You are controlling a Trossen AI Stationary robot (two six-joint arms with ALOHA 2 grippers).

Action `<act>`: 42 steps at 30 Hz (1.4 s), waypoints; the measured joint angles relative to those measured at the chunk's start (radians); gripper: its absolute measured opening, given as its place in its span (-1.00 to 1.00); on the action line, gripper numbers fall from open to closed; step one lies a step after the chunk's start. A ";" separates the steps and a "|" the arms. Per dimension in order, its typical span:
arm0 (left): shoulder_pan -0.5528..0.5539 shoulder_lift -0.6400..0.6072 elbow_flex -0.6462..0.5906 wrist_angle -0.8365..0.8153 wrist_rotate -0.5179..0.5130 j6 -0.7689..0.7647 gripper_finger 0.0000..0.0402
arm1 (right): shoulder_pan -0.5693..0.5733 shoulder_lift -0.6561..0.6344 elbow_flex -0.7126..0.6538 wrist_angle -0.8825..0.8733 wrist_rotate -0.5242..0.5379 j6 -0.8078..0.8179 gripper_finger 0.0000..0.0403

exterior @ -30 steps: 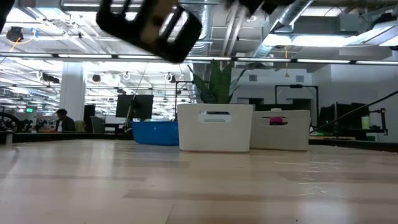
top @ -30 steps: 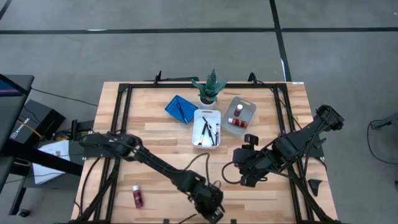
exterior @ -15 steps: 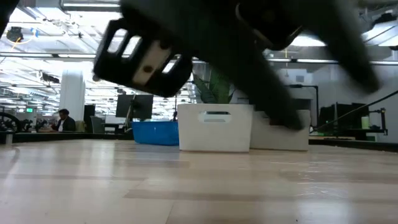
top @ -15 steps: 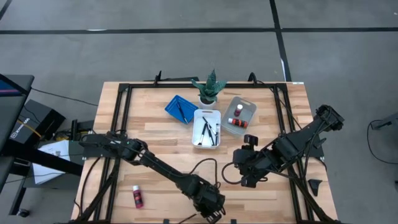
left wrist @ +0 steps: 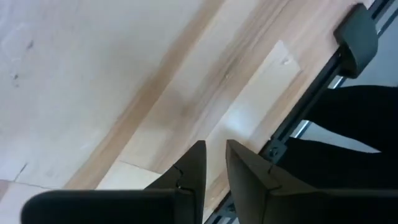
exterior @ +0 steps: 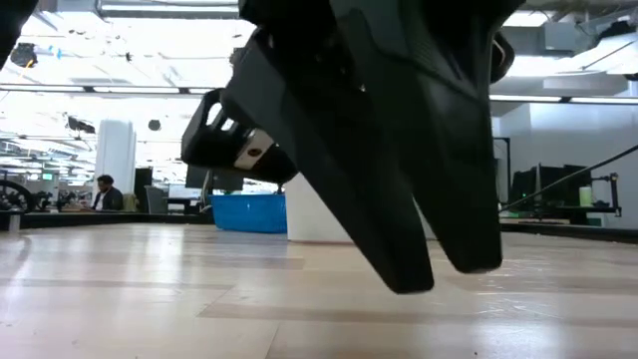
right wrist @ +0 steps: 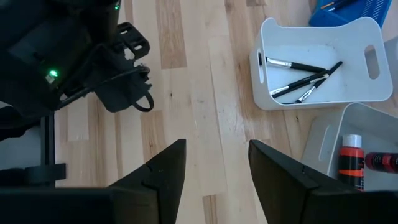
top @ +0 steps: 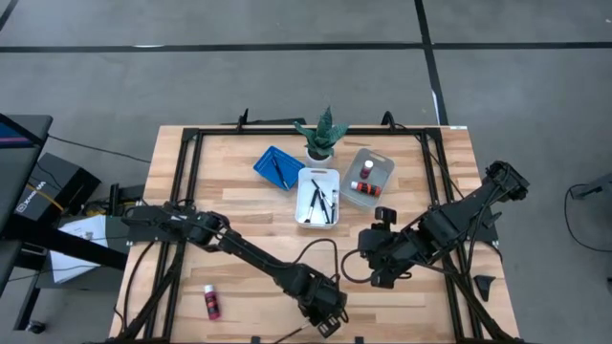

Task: Pick & Place Paint Supplies
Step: Put the small black paint brush into the blue bin

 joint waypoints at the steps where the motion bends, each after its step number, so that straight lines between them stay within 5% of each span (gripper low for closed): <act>1: -0.002 0.000 0.000 0.000 0.000 0.006 -0.72 | 0.000 0.000 0.000 0.000 0.000 0.000 -0.15; 29: -0.028 0.034 -0.021 0.069 0.001 0.076 -0.73 | 0.002 0.000 0.000 0.000 0.000 0.053 -0.15; 42: -0.031 0.039 -0.020 0.052 -0.025 0.169 -0.96 | 0.006 0.000 0.000 0.000 0.000 0.071 -0.15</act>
